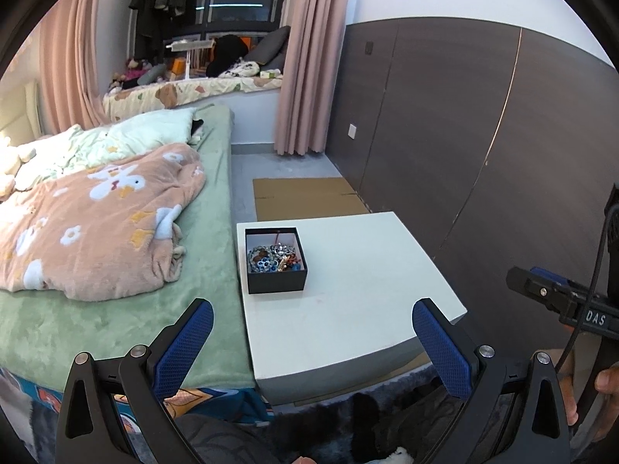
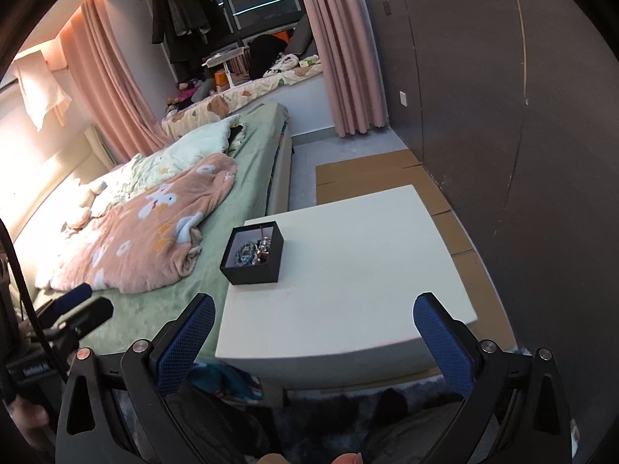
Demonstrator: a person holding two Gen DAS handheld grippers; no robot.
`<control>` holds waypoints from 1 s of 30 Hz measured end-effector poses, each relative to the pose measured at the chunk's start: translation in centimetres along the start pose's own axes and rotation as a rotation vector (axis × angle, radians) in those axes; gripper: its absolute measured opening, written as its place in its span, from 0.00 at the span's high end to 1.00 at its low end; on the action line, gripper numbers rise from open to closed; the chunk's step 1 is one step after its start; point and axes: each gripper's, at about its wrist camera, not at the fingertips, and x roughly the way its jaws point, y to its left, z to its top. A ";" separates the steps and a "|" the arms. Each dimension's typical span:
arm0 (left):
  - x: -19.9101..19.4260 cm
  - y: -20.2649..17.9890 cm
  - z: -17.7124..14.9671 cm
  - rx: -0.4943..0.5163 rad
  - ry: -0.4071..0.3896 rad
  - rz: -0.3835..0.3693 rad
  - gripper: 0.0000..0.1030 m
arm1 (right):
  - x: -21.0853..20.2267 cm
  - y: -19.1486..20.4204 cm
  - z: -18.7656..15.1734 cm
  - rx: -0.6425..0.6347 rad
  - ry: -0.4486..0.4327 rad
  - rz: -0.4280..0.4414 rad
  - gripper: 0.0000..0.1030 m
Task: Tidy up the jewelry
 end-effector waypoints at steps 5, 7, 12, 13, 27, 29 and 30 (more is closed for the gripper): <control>-1.6 -0.2 -0.4 0.003 -0.027 0.016 0.00 | -1.8 -0.1 -0.8 -0.018 -0.039 0.004 0.00; -2.1 -0.4 -0.5 0.009 -0.031 0.017 0.00 | -2.3 -0.1 -1.0 -0.019 -0.054 0.013 0.00; -2.8 -0.4 -0.7 0.011 -0.039 0.019 0.00 | -3.0 0.3 -1.5 -0.022 -0.071 0.033 0.00; -2.9 -0.5 -0.8 0.012 -0.041 0.020 0.00 | -3.1 0.3 -1.6 -0.025 -0.074 0.039 0.00; -3.6 -1.2 -1.6 0.017 -0.045 -0.004 0.00 | -3.8 0.9 -2.4 -0.055 -0.087 0.041 0.00; -3.7 -1.3 -1.8 0.024 -0.047 -0.003 0.00 | -3.9 0.9 -2.6 -0.057 -0.086 0.045 0.00; -3.7 -1.3 -1.8 0.026 -0.049 -0.001 0.00 | -3.9 0.9 -2.7 -0.058 -0.088 0.046 0.00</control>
